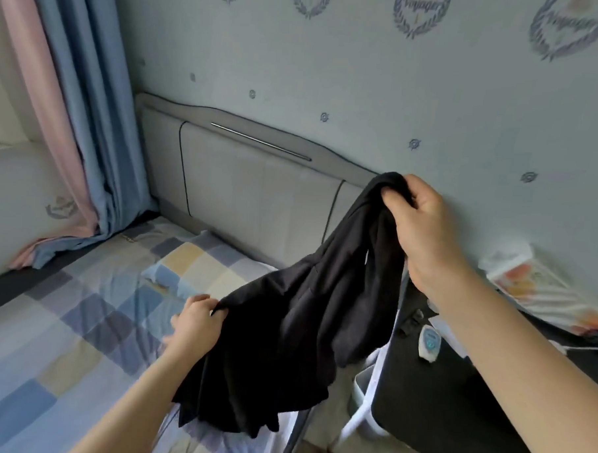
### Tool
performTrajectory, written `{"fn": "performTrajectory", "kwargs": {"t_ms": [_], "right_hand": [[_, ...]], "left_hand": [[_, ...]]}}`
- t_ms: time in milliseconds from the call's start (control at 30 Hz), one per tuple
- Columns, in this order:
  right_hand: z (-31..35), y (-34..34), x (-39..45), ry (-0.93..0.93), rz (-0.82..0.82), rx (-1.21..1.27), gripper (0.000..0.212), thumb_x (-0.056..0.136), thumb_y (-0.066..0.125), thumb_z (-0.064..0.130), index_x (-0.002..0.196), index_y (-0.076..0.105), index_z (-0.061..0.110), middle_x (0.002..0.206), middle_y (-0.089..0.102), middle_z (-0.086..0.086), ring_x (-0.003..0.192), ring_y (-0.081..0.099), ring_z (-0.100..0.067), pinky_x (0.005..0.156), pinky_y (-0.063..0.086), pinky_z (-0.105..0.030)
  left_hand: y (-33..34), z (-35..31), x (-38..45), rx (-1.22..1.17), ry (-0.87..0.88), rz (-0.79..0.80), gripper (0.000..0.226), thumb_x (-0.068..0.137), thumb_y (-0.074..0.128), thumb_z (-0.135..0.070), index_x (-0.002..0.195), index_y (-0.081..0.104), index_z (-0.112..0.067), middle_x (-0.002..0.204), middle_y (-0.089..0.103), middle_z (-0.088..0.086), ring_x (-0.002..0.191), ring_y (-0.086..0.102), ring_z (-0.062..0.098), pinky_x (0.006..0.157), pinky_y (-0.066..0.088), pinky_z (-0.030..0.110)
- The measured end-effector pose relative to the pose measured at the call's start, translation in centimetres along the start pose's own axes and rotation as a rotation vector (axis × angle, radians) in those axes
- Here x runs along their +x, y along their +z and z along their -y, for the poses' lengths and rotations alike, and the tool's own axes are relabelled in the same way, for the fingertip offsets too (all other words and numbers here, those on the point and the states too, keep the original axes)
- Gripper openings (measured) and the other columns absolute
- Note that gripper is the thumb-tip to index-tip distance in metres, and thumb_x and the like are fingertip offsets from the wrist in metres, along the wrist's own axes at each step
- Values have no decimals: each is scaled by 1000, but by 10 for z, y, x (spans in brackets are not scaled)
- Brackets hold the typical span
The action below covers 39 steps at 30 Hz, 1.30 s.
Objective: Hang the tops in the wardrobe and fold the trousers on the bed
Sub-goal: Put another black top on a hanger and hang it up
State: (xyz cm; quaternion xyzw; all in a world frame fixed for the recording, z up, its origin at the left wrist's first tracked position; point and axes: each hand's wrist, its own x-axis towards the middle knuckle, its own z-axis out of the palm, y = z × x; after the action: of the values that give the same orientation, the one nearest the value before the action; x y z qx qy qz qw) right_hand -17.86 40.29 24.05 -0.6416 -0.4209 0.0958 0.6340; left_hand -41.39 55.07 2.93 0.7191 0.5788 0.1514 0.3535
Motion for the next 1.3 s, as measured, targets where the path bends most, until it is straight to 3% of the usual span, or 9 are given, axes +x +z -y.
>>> {"fn": "performTrajectory", "kwargs": {"t_ms": [167,400,500,633,833,933,1033,1167,1300], "right_hand": [[-16,-27,-3,112,-17,-100,14,90,55,19,83,66,25,79,67,12,77,61,-8,77,49,-29],[-24,-63,-6,257,-33,-374,12,85,50,16,78,49,6,71,44,-8,67,41,-20,61,31,-32],[-31,-76,-21,355,-1,-432,10,85,51,15,78,46,10,70,42,-5,68,41,-20,63,33,-33],[-50,-89,-45,427,89,-618,8,82,59,22,89,60,23,88,65,0,89,59,-18,92,44,-42],[-90,-120,-93,343,30,-864,10,85,60,23,92,62,30,112,58,-20,96,56,-32,75,42,-34],[-92,-139,-121,577,0,-849,31,92,56,28,121,51,17,118,57,-14,106,56,-29,75,40,-31],[-67,-145,-158,900,248,-613,36,92,57,30,121,46,13,104,61,-7,85,60,-19,76,51,-32],[-54,-143,-199,852,655,-539,33,78,62,25,106,57,8,95,55,-8,85,50,-18,73,43,-30],[-72,-154,-245,925,527,-548,42,73,68,51,107,61,27,93,60,7,78,55,-11,73,45,-27]], "left_hand": [[-52,-81,-10,-263,255,-111,21,99,45,-17,84,59,-16,79,60,1,80,54,21,68,41,34],[-101,-146,-30,-582,380,-161,25,94,50,-32,85,55,-9,70,45,4,66,42,17,62,36,35],[-105,-167,-39,-674,387,-69,23,90,53,-34,83,58,-13,72,45,6,68,44,19,63,37,37],[-98,-197,-61,-756,437,103,20,97,56,-24,83,69,-18,68,62,-4,67,60,14,63,48,27],[-89,-248,-115,-976,489,384,17,99,56,-23,89,65,-12,83,64,4,78,63,17,75,53,32],[-85,-276,-141,-984,552,479,16,99,55,-24,92,63,-12,88,61,6,82,61,18,73,53,30],[-76,-302,-171,-957,636,582,19,100,54,-24,90,60,-10,85,58,7,82,59,20,74,51,31],[-58,-326,-217,-869,750,674,25,101,52,-26,80,58,-12,74,54,4,72,57,15,67,49,27],[-49,-345,-266,-886,816,732,25,101,51,-29,81,52,-13,77,50,4,77,51,15,73,42,31]]}}
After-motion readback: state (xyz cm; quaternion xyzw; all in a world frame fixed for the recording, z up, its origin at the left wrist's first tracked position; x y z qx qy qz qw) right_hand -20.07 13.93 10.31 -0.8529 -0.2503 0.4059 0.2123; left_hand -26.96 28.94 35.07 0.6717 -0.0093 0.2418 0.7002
